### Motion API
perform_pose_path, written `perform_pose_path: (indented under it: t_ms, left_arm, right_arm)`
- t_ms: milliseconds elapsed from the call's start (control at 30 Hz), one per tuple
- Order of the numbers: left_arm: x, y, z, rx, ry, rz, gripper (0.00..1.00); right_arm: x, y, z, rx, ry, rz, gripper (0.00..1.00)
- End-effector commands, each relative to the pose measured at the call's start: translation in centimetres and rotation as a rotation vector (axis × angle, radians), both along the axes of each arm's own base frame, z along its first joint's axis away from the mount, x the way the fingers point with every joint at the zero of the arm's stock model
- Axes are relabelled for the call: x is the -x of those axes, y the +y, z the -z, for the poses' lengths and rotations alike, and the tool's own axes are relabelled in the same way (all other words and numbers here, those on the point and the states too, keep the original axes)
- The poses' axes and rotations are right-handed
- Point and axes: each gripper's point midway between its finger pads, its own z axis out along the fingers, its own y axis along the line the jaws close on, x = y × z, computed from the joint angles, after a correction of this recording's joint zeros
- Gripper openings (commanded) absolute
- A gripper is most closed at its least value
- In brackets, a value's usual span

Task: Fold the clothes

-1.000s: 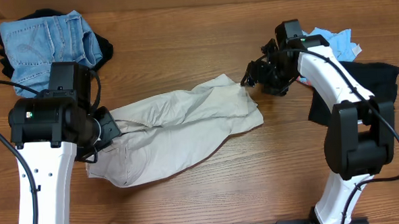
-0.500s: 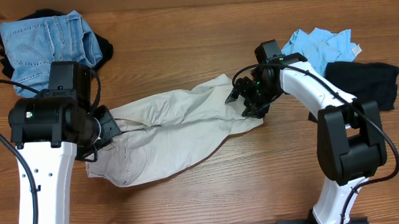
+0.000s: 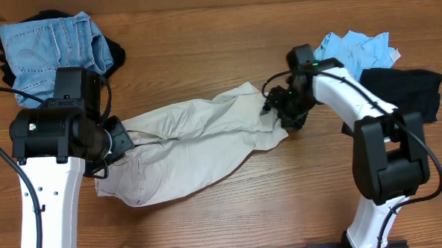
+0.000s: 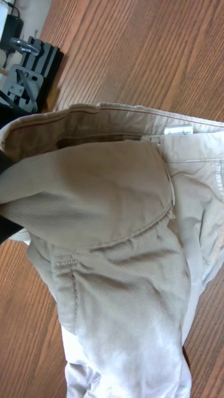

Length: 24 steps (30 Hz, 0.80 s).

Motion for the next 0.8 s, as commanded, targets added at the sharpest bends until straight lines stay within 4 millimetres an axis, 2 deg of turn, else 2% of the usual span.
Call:
perform_pose_path:
  t_ms: [0,67,133,167,233,333,400,500,567,600,667,767]
  left_arm:
    - [-0.1,0.0,-0.9,-0.008,-0.037,0.014,0.08]
    - [0.0,0.0,-0.9,-0.008,-0.037,0.014,0.08]
    - [0.0,0.0,-0.8,-0.009,-0.037,0.018,0.08]
    - [-0.1,0.0,-0.8,-0.009,-0.037,0.021,0.08]
    - [0.0,0.0,-0.8,-0.009,-0.036,0.021,0.09]
    - [-0.1,0.0,-0.8,-0.009,-0.037,0.021,0.09]
    - [-0.1,0.0,-0.8,-0.009,-0.037,0.021,0.09]
    - [-0.1,0.0,-0.9,-0.009,-0.038,0.021,0.09]
    - [-0.1,0.0,-0.8,-0.009,-0.038,0.021,0.09]
    - [-0.1,0.0,-0.8,-0.010,-0.038,0.021,0.09]
    - [-0.2,0.0,-0.9,-0.009,-0.043,0.021,0.10]
    - [-0.2,0.0,-0.9,-0.009,-0.041,0.021,0.10]
  right_arm:
    - [-0.2,1.3,-1.2,-0.001,-0.051,-0.034,0.68]
    - [-0.4,-0.1,-0.7,0.076,-0.058,-0.023,0.68]
    - [-0.4,-2.8,-0.2,0.185,-0.047,0.009,0.68]
    - [-0.3,-4.8,-0.2,0.246,-0.029,0.037,0.68]
    - [-0.4,-7.9,-0.9,0.305,-0.002,0.092,0.68]
    - [-0.9,-9.3,-2.5,0.300,-0.021,0.114,0.68]
    - [-1.1,-9.0,-3.4,0.282,-0.047,0.107,0.68]
    - [-1.4,-6.4,-4.3,0.154,-0.091,0.017,0.68]
    - [-1.7,-6.1,-4.5,0.135,-0.116,-0.016,0.66]
    - [-1.7,-5.4,-4.6,0.098,-0.131,-0.059,0.63]
    - [-1.3,-3.7,-5.1,0.019,-0.152,-0.152,0.61]
    - [0.0,-2.0,-4.4,0.018,-0.128,-0.202,0.62]
